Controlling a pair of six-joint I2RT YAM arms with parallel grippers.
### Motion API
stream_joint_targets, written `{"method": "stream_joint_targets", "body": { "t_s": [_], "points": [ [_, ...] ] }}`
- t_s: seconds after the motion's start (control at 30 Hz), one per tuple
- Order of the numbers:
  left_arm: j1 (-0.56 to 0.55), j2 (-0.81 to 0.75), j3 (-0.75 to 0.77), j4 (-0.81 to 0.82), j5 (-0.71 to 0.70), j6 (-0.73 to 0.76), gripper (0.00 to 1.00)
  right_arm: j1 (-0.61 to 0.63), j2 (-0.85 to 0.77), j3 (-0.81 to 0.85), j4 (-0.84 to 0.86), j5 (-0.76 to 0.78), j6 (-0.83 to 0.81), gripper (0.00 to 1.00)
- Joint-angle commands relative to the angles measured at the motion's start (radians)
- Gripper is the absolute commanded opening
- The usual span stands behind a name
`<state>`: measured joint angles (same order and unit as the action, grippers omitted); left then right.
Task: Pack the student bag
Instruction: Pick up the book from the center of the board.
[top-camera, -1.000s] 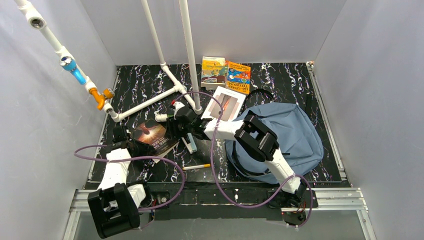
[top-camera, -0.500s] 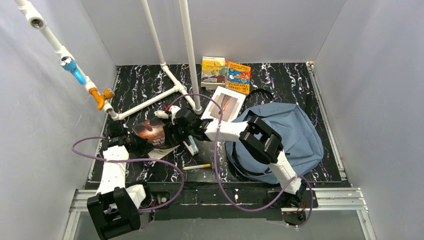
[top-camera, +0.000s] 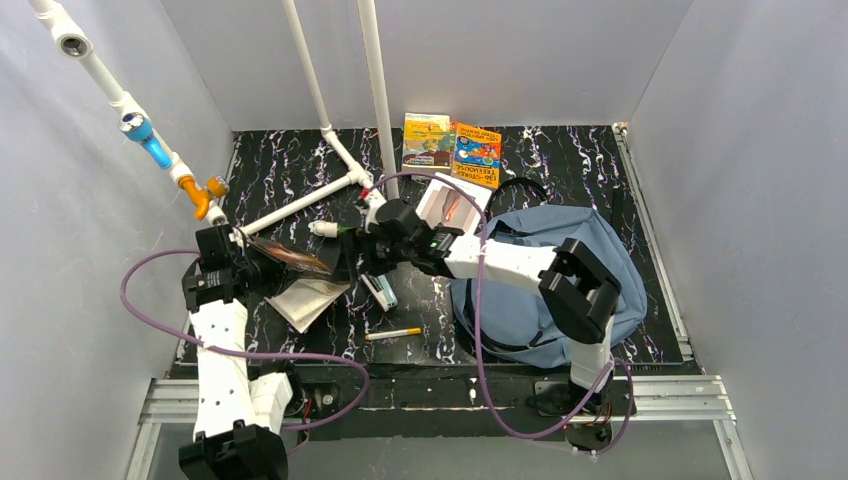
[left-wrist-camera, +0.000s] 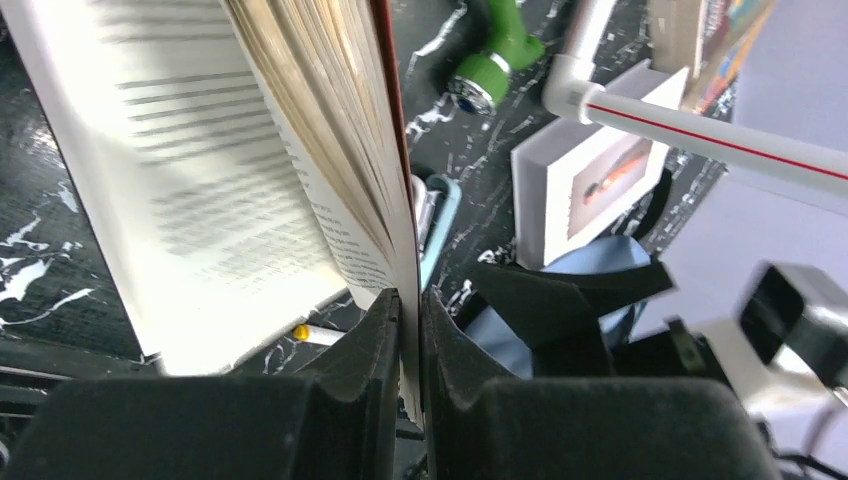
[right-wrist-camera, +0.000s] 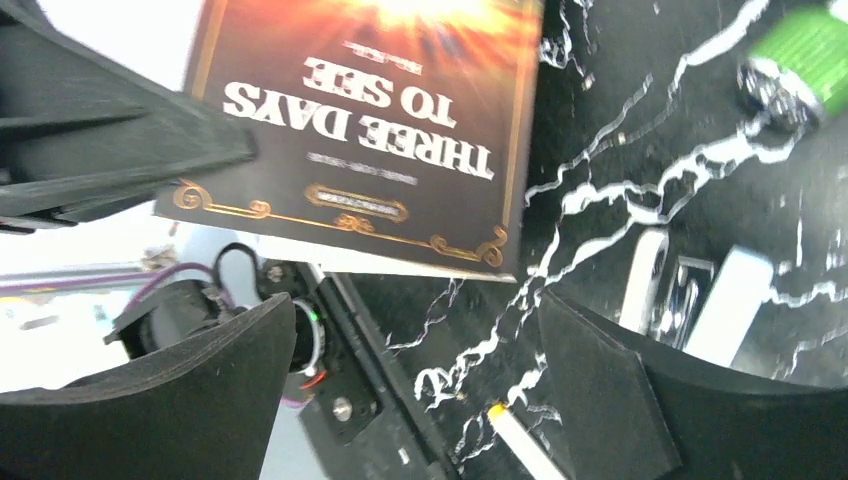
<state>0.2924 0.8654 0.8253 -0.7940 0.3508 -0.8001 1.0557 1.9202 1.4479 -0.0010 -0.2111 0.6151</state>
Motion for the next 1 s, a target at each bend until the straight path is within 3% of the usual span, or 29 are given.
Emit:
{"method": "stream_joint_targets", "body": {
  "t_s": [0.0,0.17,0.27,0.47,0.6,0.8,0.97],
  "points": [
    [-0.003,-0.056,0.086,-0.056,0.098,0.001,0.0,-0.078,-0.079,-0.17,0.194,-0.104,0.331,0.98],
    [-0.002,-0.067,0.105,-0.06,0.181,-0.027,0.0,-0.108,-0.095,-0.272,0.458,-0.181,0.599,0.98],
    [-0.002,-0.071,0.101,-0.056,0.225,-0.026,0.0,-0.118,-0.102,-0.347,0.599,-0.14,0.728,0.98],
    [-0.002,-0.097,0.047,-0.018,0.305,-0.057,0.0,-0.126,-0.063,-0.381,0.693,-0.148,0.854,0.98],
    [-0.002,-0.102,0.024,0.011,0.338,-0.073,0.0,-0.12,-0.044,-0.413,0.803,-0.171,0.928,0.91],
    [-0.002,-0.108,0.013,0.044,0.377,-0.094,0.0,-0.12,-0.068,-0.433,0.751,-0.171,0.9,0.84],
    [-0.004,-0.1,0.047,0.047,0.391,-0.09,0.0,-0.12,-0.143,-0.431,0.489,-0.083,0.702,0.95]
  ]
}}
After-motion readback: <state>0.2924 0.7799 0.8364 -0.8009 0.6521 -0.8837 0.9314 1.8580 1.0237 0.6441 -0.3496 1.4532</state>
